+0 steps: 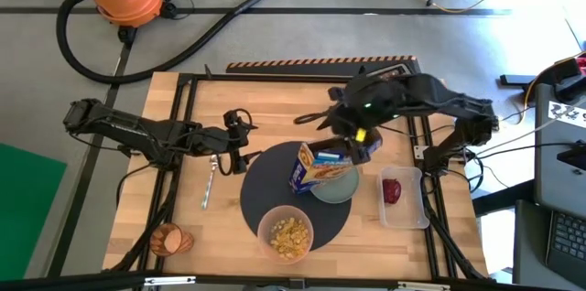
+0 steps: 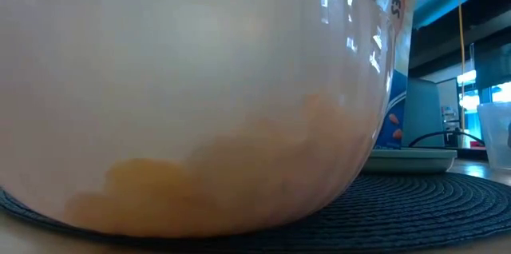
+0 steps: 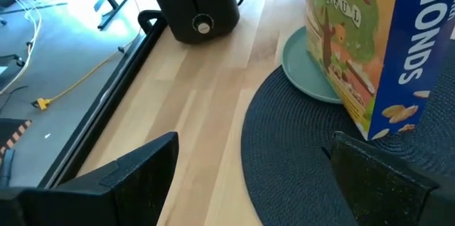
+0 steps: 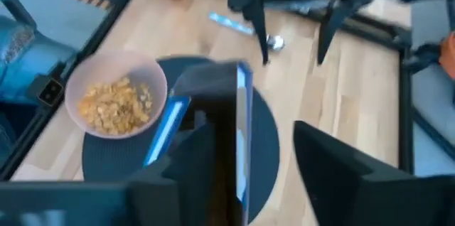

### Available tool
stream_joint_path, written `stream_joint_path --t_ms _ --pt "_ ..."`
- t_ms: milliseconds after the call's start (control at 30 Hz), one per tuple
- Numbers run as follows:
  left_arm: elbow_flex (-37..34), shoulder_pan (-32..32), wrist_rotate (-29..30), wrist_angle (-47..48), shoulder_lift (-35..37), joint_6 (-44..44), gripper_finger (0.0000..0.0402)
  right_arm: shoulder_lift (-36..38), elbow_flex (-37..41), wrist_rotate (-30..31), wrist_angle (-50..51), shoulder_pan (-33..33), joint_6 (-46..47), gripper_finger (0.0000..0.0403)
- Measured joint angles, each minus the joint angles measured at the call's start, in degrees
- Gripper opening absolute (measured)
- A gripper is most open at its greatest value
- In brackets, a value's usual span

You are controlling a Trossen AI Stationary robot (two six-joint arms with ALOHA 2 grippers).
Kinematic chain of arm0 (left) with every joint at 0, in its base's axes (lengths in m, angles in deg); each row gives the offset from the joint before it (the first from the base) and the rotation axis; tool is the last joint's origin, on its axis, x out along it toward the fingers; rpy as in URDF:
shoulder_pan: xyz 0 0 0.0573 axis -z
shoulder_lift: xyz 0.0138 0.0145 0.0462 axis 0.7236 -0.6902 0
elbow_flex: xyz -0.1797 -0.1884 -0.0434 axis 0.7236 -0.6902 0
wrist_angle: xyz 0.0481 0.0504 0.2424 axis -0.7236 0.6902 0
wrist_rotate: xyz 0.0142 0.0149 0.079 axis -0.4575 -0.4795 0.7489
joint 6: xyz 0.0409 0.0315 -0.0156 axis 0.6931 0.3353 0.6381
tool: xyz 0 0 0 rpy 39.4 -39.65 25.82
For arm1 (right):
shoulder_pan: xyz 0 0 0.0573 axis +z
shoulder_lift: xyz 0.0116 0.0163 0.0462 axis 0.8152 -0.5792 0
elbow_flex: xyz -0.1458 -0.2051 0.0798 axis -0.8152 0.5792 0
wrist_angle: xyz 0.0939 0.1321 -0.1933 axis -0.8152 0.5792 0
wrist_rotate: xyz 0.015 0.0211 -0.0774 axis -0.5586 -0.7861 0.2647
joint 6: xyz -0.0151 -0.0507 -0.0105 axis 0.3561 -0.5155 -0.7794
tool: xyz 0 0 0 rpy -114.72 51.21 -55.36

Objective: Arrange a breakfast setting
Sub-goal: Pour the cereal from the yellow cereal box into the pink bowl

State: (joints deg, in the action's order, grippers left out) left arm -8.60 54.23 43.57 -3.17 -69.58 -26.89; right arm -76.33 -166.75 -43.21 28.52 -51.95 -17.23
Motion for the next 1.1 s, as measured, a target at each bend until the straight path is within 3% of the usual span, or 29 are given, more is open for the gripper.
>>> stream_joint_path --t_ms 133,267,400,567,767,967,1100 --pt "0.0 0.0 0.51 0.01 0.0 -0.19 0.035 -0.73 1.99 0.0 -0.1 0.0 0.03 0.0226" --pt "0.0 -0.01 1.66 -0.01 0.0 -0.26 0.035 -0.97 4.24 -0.29 -2.85 -0.04 0.07 0.0226" --pt "0.0 -0.38 3.05 -0.38 0.0 -0.3 0.035 -0.96 4.52 -1.61 -4.82 -0.04 0.08 0.0166" --pt "0.0 -0.35 2.9 -0.76 0.0 -0.39 0.035 -0.95 4.53 -3.38 -5.28 -0.04 -2.37 0.0022" --pt "0.0 -0.37 2.75 -3.77 0.0 -0.41 0.035 -0.95 3.98 1.69 -5.57 -0.04 -3.13 0.0003" --pt "0.0 -0.37 2.61 -5.68 0.0 -0.41 0.035 -0.95 -1.28 1.37 -5.45 -0.42 -3.7 0.0001" --pt "0.0 -0.37 -1.88 -6.27 0.0 0.01 0.035 -0.93 -6.3 0.66 -5.22 -0.44 -4.0 0.0"
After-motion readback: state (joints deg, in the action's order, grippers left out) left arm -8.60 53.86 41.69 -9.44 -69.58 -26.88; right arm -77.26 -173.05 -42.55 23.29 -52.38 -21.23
